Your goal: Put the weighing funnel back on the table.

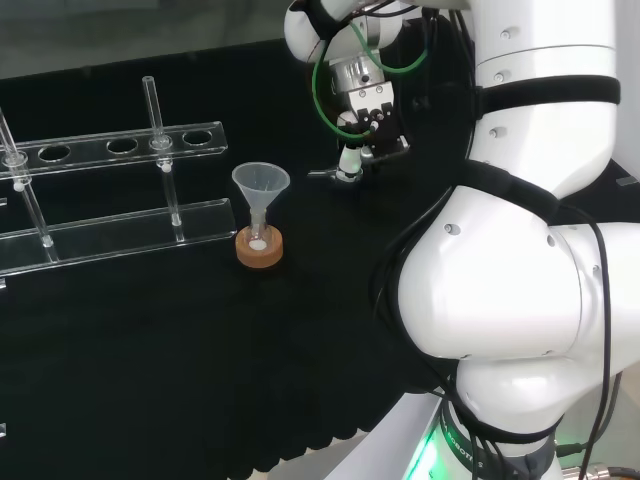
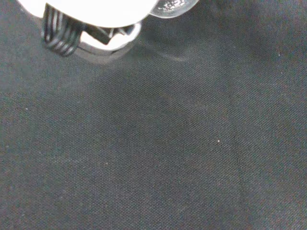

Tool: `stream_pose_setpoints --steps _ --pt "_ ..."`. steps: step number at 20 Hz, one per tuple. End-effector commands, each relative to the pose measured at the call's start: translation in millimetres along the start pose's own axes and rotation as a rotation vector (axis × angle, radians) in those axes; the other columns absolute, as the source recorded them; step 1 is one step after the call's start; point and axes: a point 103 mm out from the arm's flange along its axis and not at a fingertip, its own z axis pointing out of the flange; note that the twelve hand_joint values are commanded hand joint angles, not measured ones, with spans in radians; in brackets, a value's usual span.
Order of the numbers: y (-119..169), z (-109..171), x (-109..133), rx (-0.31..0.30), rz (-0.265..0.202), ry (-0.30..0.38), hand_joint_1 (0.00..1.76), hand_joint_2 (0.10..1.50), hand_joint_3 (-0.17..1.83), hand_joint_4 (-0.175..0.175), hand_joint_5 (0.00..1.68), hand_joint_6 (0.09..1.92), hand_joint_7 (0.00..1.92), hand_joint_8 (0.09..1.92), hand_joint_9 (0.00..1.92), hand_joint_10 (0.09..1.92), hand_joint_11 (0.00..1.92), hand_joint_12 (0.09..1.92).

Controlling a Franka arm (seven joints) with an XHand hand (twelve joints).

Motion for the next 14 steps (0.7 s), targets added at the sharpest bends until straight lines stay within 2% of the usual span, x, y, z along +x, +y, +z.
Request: stream_pose_setpoints --steps 1,9,11,13,14 --pt "2.6 2.9 2.0 0.007 0.001 -0.012 1.13 0.64 0.69 0.175 1.28 0.67 1.14 0.51 1.48 0.09 1.11 0.86" --pt "3.0 3.1 6.9 0.014 -0.006 -0.009 1.12 0.65 0.68 0.175 1.28 0.67 1.12 0.52 1.48 0.09 1.11 0.86" --pt "1.4 2.9 7.4 0.021 -0.006 0.000 1.11 0.74 0.53 0.175 1.24 0.69 1.00 0.59 1.44 0.09 1.08 0.87" --pt "-0.9 1.8 8.9 0.020 -0.009 -0.003 1.08 0.88 0.30 0.175 1.16 0.75 0.86 0.69 1.37 0.09 1.01 0.92" --pt "-2.3 1.2 10.1 0.021 -0.010 -0.013 1.03 0.90 0.22 0.104 1.05 0.74 0.77 0.72 1.29 0.09 0.95 0.96"
